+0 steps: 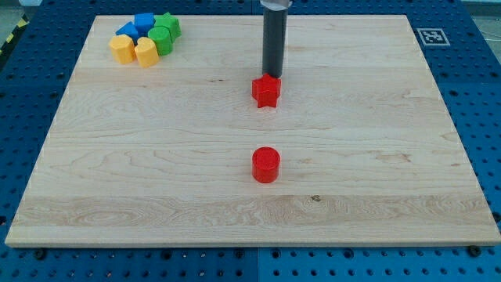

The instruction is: Push the red star into the group of blocks

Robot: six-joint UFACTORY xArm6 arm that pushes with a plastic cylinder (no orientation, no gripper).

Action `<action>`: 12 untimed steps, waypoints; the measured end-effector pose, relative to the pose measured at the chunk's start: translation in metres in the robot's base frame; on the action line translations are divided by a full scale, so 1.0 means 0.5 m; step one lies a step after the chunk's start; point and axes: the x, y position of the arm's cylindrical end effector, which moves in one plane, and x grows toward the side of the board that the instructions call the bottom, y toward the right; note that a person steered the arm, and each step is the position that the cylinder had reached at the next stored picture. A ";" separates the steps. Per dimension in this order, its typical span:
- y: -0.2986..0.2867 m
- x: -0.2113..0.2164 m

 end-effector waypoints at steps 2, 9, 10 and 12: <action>0.101 0.121; -0.010 0.041; 0.013 -0.025; -0.136 -0.090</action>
